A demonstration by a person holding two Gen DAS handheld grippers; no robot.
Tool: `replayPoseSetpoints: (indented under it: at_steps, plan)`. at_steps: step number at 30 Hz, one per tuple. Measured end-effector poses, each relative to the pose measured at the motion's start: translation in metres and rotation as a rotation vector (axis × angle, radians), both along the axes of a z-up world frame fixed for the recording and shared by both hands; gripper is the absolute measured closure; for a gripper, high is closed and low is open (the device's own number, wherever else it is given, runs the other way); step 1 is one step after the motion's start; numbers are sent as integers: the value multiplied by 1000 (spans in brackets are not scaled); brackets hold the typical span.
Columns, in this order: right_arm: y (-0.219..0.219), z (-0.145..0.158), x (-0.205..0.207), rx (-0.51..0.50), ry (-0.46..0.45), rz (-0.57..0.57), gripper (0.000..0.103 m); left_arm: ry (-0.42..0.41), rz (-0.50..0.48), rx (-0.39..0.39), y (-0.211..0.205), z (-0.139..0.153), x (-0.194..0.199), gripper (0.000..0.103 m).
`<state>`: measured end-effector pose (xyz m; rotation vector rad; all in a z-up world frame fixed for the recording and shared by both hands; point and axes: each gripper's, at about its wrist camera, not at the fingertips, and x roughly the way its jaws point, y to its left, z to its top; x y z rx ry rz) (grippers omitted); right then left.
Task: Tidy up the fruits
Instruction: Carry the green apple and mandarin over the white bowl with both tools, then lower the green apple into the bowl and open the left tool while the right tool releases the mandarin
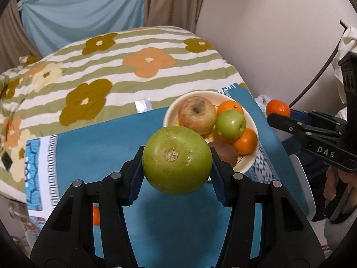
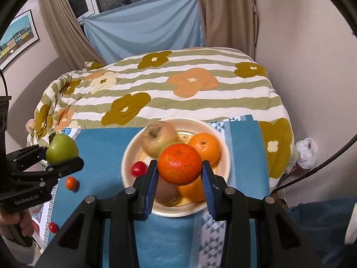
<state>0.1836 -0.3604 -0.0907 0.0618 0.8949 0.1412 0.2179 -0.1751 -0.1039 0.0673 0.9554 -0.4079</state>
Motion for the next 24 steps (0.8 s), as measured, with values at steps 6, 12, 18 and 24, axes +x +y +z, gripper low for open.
replayPoseSetpoints:
  at_steps: [6, 12, 18, 24]
  plan:
    - [-28, -8, 15, -4, 15, 33, 68, 34, 26, 13, -33, -28, 15, 46]
    - [-46, -16, 28, 0, 26, 56, 68, 73, 59, 35, -50, -56, 25, 46]
    - [-50, -23, 38, 14, 37, 86, 68, 89, 76, 79, -59, -70, 26, 45]
    - [-47, -27, 46, 22, 40, 113, 68, 57, 96, 31, -54, -60, 29, 0]
